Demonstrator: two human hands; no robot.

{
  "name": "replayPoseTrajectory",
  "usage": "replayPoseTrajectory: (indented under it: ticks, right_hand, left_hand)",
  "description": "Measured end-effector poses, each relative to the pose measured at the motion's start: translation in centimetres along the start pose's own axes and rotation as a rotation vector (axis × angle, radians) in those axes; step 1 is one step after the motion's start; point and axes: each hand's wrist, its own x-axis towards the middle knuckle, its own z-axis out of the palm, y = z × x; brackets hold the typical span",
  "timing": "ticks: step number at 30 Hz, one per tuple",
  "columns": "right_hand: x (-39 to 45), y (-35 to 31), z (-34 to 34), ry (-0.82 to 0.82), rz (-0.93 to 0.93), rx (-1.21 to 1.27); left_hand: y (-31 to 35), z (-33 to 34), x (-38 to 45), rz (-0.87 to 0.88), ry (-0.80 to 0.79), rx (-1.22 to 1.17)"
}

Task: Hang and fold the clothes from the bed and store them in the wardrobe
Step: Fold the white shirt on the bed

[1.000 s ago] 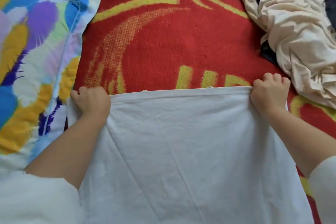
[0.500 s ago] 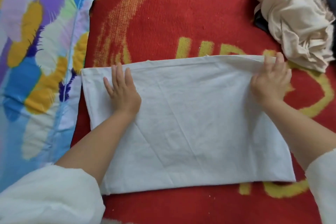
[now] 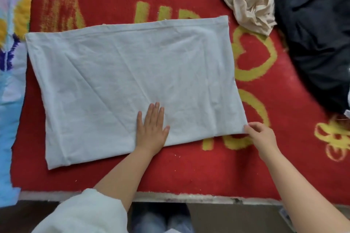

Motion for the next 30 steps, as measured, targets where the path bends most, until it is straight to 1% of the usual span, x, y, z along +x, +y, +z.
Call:
replayPoseTrajectory:
  ticks: [2, 5, 7, 9, 10, 12, 13, 14, 15, 16, 18, 20, 21, 22, 24, 27, 30]
  right_hand:
    - [0.1, 0.8, -0.7, 0.020, -0.032, -0.008]
    - [1.4, 1.3, -0.9, 0.027, -0.082, -0.097]
    - [2.1, 1.7, -0.3, 0.046, -0.097, -0.243]
    - [2.2, 2.0, 0.8, 0.103, -0.094, -0.416]
    - [2.0, 1.9, 1.1, 0.145, -0.060, -0.460]
    - [0.7, 1.2, 1.8, 0.215, 0.016, -0.466]
    - [-0.1, 0.8, 2.3, 0.253, 0.010, -0.483]
    - [-0.9, 0.5, 2.6, 0.286, -0.032, -0.515]
    - [-2.1, 0.1, 3.9, 0.283, -0.122, -0.552]
    - [-3.2, -0.2, 4.8, 0.271, -0.217, -0.574]
    - [-5.7, -1.1, 7.8, 0.196, -0.460, -0.581]
    - [-8.1, -2.2, 11.3, 0.085, -0.716, -0.579]
    - [-9.2, -2.8, 12.9, 0.025, -0.819, -0.590]
    - [-10.3, -3.6, 14.5, -0.026, -0.918, -0.599]
    - [-12.1, -4.8, 17.3, -0.108, -1.050, -0.629]
    - [-13.5, -5.6, 20.3, -0.182, -1.081, -0.683]
    - [-13.4, -5.5, 21.0, -0.197, -1.071, -0.691]
  left_hand:
    - [0.2, 0.5, 0.0, 0.010, 0.003, 0.013]
    - [0.5, 0.7, -0.2, 0.021, -0.084, 0.063]
    - [0.8, 0.9, -0.2, -0.033, -0.090, 0.087]
    - [1.5, 0.2, -0.1, -0.076, -0.037, 0.105]
    - [1.8, 0.0, 0.0, -0.075, -0.097, 0.144]
    - [2.3, -1.5, -0.6, -0.139, -0.192, 0.053]
    - [2.1, -2.1, -1.2, -0.191, -0.186, -0.025]
    - [2.0, -2.5, -1.9, -0.229, -0.115, -0.098]
    - [0.8, -3.1, -3.3, -0.307, -0.001, -0.137]
    - [0.0, -3.1, -4.3, -0.381, 0.079, -0.219]
    - [-2.7, -3.2, -7.2, -0.553, 0.229, -0.374]
    - [-5.6, -3.2, -10.3, -0.823, 0.366, -0.490]
    - [-6.9, -3.5, -11.5, -0.934, 0.370, -0.563]
    - [-8.3, -3.5, -12.8, -0.996, 0.354, -0.618]
    - [-10.8, -3.7, -14.5, -1.015, 0.336, -0.721]
    - [-13.9, -3.9, -15.0, -1.098, 0.289, -0.943]
    - [-15.3, -4.1, -15.1, -1.085, 0.312, -1.031]
